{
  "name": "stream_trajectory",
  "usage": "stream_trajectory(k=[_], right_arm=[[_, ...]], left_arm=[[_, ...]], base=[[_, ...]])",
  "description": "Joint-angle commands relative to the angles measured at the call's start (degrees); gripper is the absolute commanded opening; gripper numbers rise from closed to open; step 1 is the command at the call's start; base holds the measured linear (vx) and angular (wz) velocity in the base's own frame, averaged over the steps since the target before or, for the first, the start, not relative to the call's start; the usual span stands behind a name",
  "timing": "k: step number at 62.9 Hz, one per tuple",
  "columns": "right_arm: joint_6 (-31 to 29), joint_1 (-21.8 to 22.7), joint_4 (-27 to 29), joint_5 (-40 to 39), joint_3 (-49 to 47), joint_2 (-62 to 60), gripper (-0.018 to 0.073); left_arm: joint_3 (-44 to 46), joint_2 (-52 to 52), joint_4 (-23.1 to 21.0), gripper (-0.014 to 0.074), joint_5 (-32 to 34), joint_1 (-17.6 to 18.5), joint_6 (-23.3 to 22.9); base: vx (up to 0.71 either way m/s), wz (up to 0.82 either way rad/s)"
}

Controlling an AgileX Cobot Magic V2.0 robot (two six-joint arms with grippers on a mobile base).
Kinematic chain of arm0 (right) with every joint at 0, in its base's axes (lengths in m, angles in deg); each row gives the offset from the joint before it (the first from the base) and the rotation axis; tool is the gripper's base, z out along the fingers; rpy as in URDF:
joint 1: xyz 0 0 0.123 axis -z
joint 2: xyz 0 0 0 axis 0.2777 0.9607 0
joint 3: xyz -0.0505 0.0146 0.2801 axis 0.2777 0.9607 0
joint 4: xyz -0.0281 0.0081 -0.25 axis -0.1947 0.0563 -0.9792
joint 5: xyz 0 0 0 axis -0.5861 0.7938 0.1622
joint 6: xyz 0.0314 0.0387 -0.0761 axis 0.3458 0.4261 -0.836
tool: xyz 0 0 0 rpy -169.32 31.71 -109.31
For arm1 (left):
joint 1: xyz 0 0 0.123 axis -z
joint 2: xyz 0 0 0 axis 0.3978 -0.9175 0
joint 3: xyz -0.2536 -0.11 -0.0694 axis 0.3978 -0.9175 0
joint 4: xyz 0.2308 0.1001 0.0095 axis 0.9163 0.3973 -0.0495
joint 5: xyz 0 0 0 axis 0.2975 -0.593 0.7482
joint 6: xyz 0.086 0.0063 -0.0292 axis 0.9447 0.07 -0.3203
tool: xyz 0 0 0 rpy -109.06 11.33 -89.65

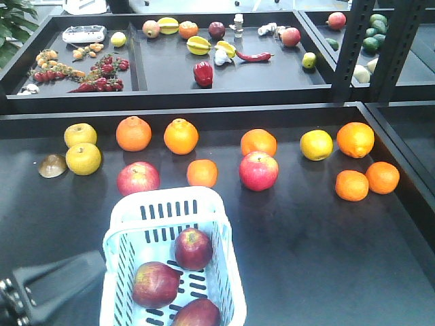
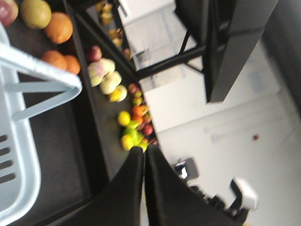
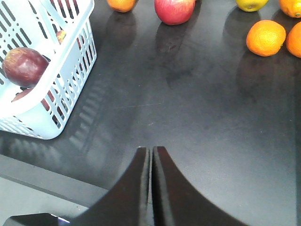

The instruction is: Pick three apples into basket with both arms

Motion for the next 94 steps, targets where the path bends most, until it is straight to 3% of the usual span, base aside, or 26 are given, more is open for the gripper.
stream_trajectory(k=[1,6,12,18,21,23,31,36,45,57,67,77,86,94], right_arm=[[-0.23,0.20,-1.84,-3.11,-1.44,0.58,-0.0005],[-0.23,0.20,-1.84,-3.11,-1.44,0.58,-0.0005],[-0.23,0.20,-1.84,-3.11,-1.44,0.58,-0.0005],[-0.23,0.20,-1.84,-3.11,-1.44,0.58,-0.0005],[-0.23,0.20,-1.84,-3.11,-1.44,0.58,-0.0005],[-0.23,0.20,-1.84,-3.11,-1.44,0.58,-0.0005],[-0.23,0.20,-1.79,-3.11,-1.44,0.58,-0.0005],[-0.23,0.20,-1.79,-3.11,-1.44,0.58,-0.0005],[-0.23,0.20,-1.79,-3.11,-1.44,0.58,-0.0005],[-0.23,0.20,-1.79,-3.17,-1.44,0.58,-0.0005],[-0.23,0.20,-1.79,-3.17,-1.44,0.58,-0.0005],[-0.23,0.20,-1.79,-3.17,-1.44,0.58,-0.0005],[-0.23,0.20,-1.79,-3.17,-1.44,0.58,-0.0005],[-0.23,0.20,-1.79,-3.17,-1.44,0.58,-0.0005]], left_arm=[[1.27,0.14,-4.56,-0.0006,1.36,-0.10,0.47],[0.54,0.14,-3.92,-0.0006,-1.51,-0.10,7.11],[-2.54,0.14,-4.92,-0.0006,-5.37,-0.10,19.92],[-6.96,0.14,-10.63,-0.0006,-6.20,-0.10,29.85],[-9.74,0.14,-15.72,-0.0006,-5.83,-0.10,34.67],[-11.00,0.14,-20.21,-0.0006,-6.06,-0.10,36.62],[-10.24,0.14,-27.54,-0.0006,-11.84,-0.04,45.74],[-10.24,0.14,-29.96,-0.0006,-14.68,-0.04,55.52],[-10.24,0.14,-30.33,-0.0006,-21.17,-0.04,68.58],[-10.17,0.14,-40.66,-0.0006,-21.81,-0.04,70.78],[-10.17,0.14,-37.90,-0.0006,-22.61,-0.04,70.76],[-9.91,1.01,-37.09,-0.0006,-19.03,-0.04,66.37],[-9.91,4.39,-43.27,-0.0006,-15.68,-0.04,66.25],[-10.15,7.15,-42.86,-0.0006,-17.63,-0.04,69.64]], base=[[0.00,0.00],[0.00,0.00],[0.00,0.00],[0.00,0.00],[0.00,0.00],[0.00,0.00],[0.00,0.00],[0.00,0.00],[0.00,0.00],[0.00,0.00],[0.00,0.00],[0.00,0.00],[0.00,0.00],[0.00,0.00]])
